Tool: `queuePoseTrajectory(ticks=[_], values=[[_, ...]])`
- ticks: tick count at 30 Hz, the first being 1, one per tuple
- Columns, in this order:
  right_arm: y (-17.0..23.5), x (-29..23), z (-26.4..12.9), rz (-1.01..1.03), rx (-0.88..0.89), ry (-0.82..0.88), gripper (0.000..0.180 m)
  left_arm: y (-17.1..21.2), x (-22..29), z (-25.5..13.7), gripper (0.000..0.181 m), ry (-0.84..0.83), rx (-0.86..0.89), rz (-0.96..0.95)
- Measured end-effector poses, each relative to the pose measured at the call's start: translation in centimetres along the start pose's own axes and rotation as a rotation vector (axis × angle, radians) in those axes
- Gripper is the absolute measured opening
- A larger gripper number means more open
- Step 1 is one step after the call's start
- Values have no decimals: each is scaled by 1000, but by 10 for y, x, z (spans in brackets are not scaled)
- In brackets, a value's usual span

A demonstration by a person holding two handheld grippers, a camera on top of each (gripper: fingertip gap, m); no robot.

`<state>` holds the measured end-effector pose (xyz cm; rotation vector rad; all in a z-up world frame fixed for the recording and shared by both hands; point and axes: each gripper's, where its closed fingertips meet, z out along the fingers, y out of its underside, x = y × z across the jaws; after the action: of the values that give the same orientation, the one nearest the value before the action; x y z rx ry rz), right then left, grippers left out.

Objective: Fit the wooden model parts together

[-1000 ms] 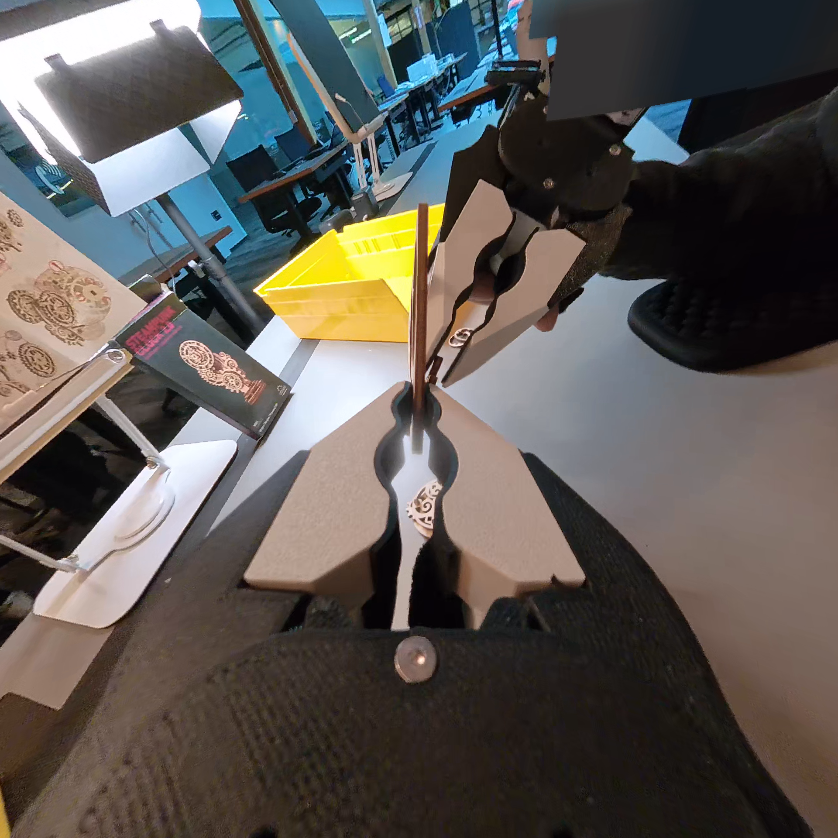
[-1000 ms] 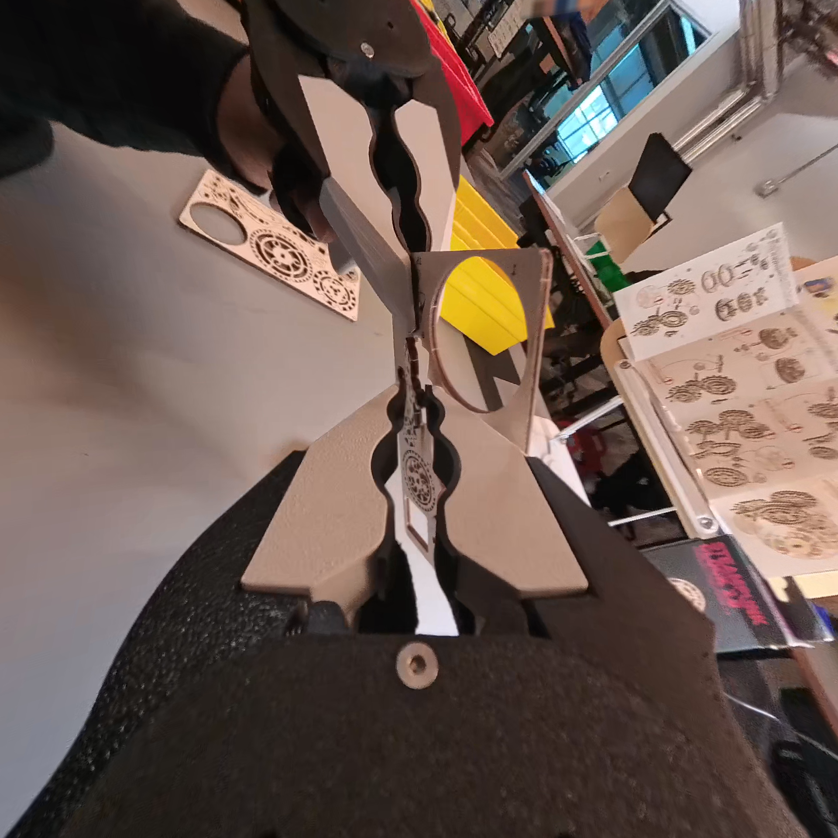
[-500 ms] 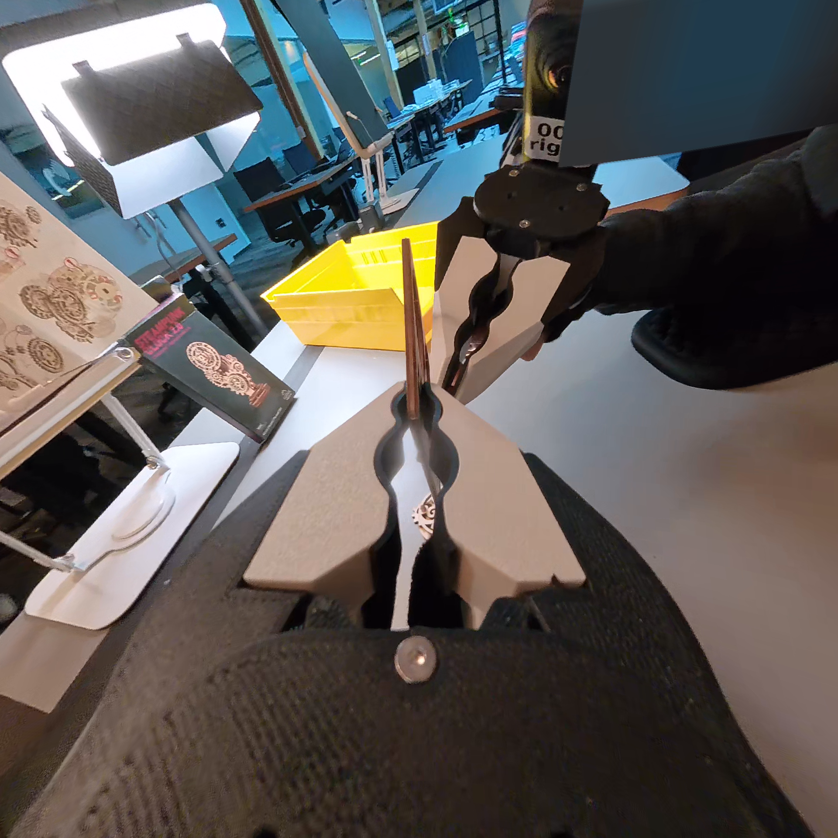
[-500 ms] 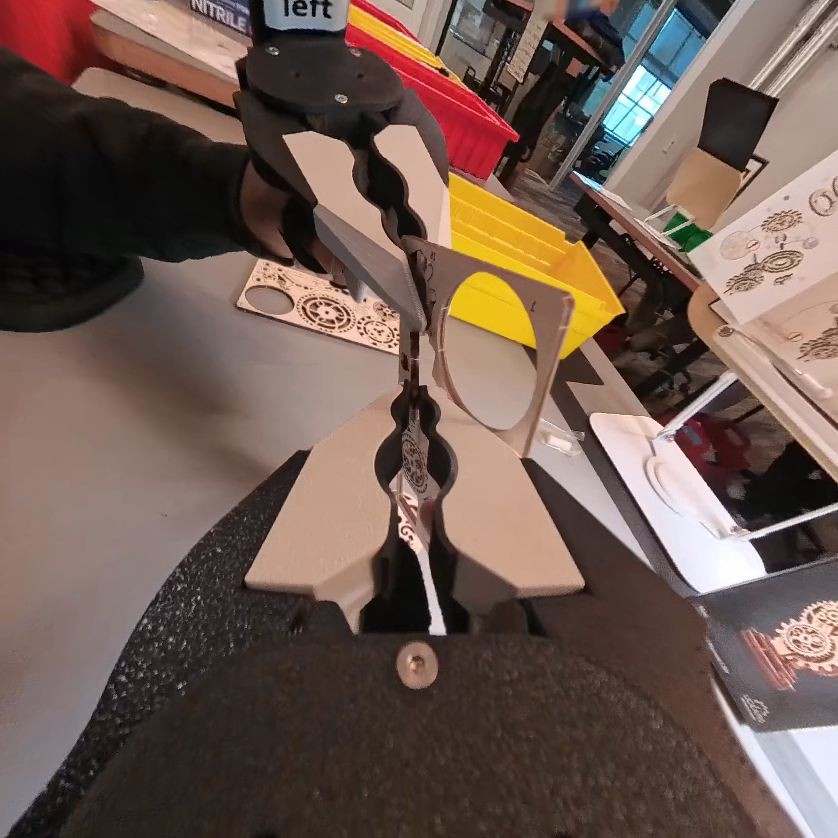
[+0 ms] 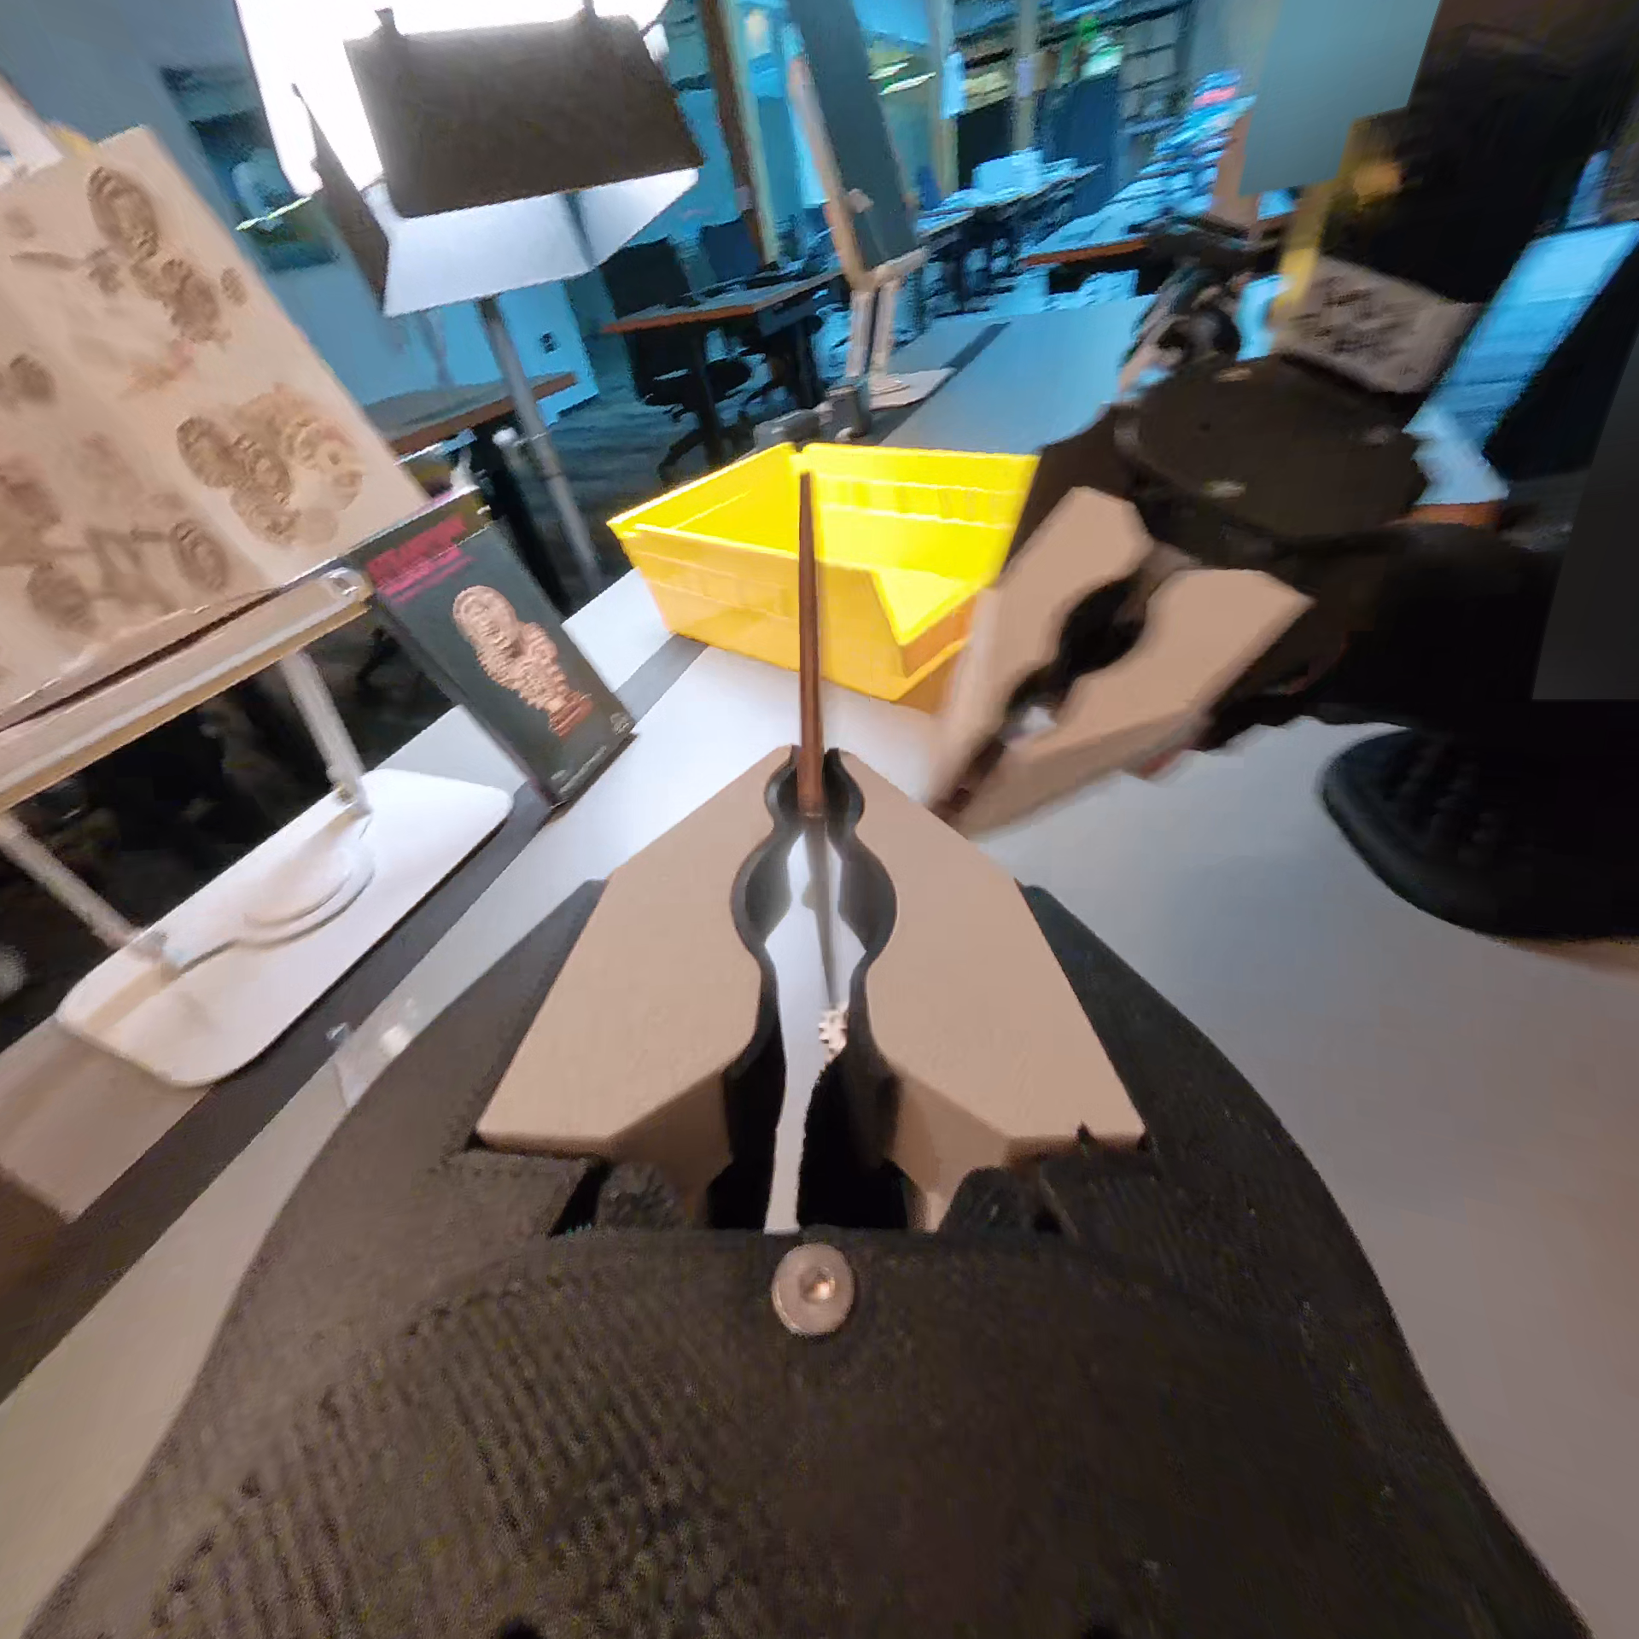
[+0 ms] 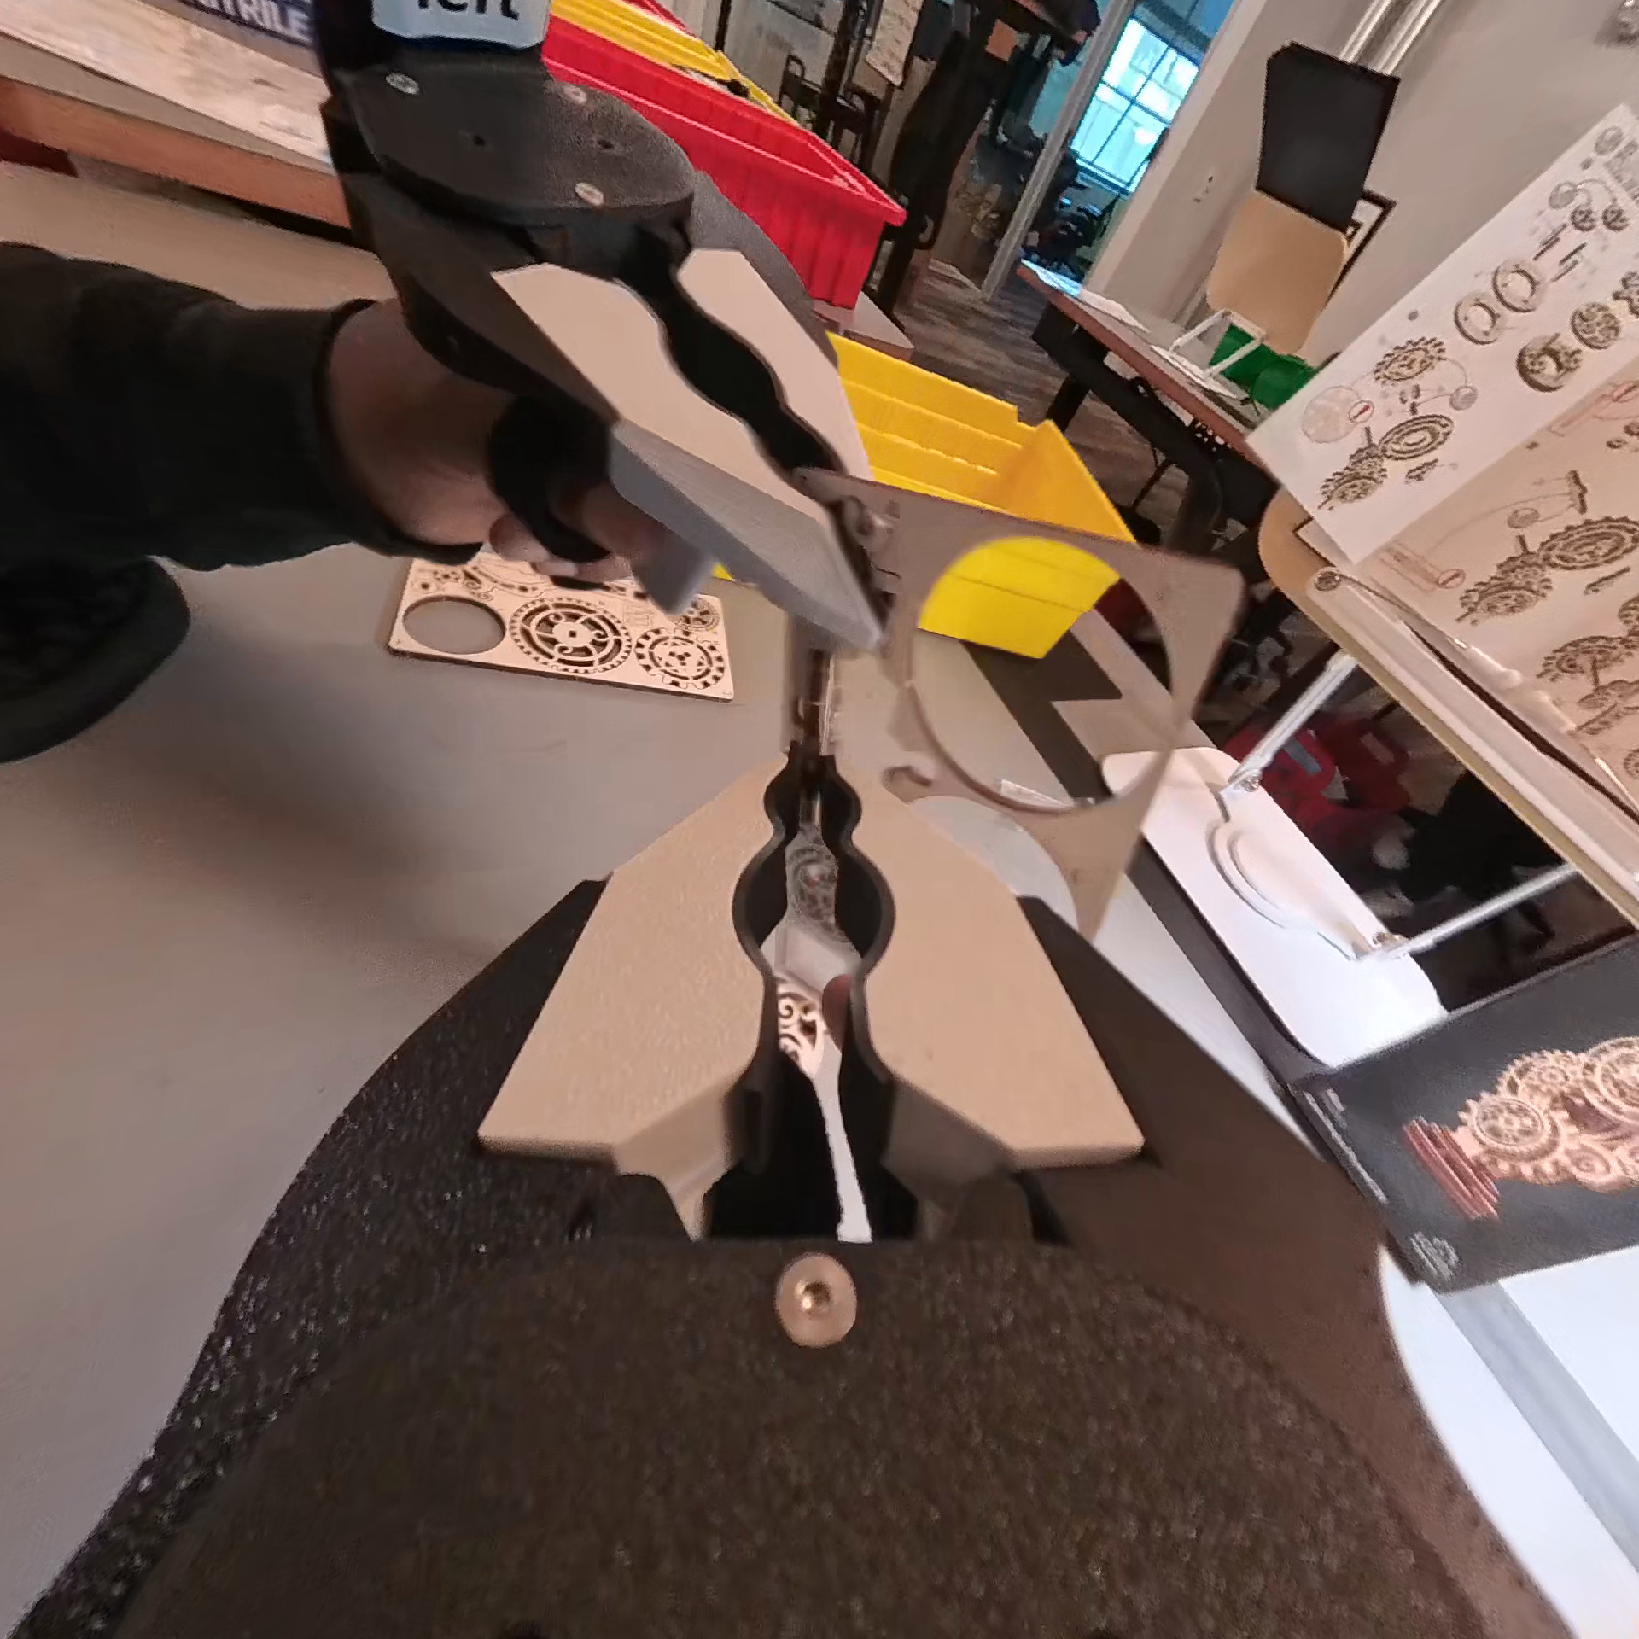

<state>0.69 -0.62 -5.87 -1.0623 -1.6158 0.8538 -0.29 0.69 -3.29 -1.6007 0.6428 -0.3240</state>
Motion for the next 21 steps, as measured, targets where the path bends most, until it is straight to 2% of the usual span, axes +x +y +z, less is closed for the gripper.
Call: queuePoseTrajectory(ticks=[1, 4, 6, 9, 16, 21], values=[[-6, -11, 2, -12, 18, -36, 0, 2, -7, 2, 2, -44, -7, 2], [-13, 0, 0, -74, 27, 79, 1, -5, -5, 0, 2, -14, 45, -63], [-21, 1, -8, 8, 77, 25, 1, -12, -11, -6, 2, -38, 64, -65], [-24, 5, -14, 28, 96, 30, 0, -13, -18, -10, 2, -49, 81, -122], [-23, 17, -21, 148, 139, 15, 1, -15, -30, -18, 2, 11, 172, -325], [-23, 18, -21, 175, 152, 1, 1, -15, -32, -19, 2, 21, 183, -355]])
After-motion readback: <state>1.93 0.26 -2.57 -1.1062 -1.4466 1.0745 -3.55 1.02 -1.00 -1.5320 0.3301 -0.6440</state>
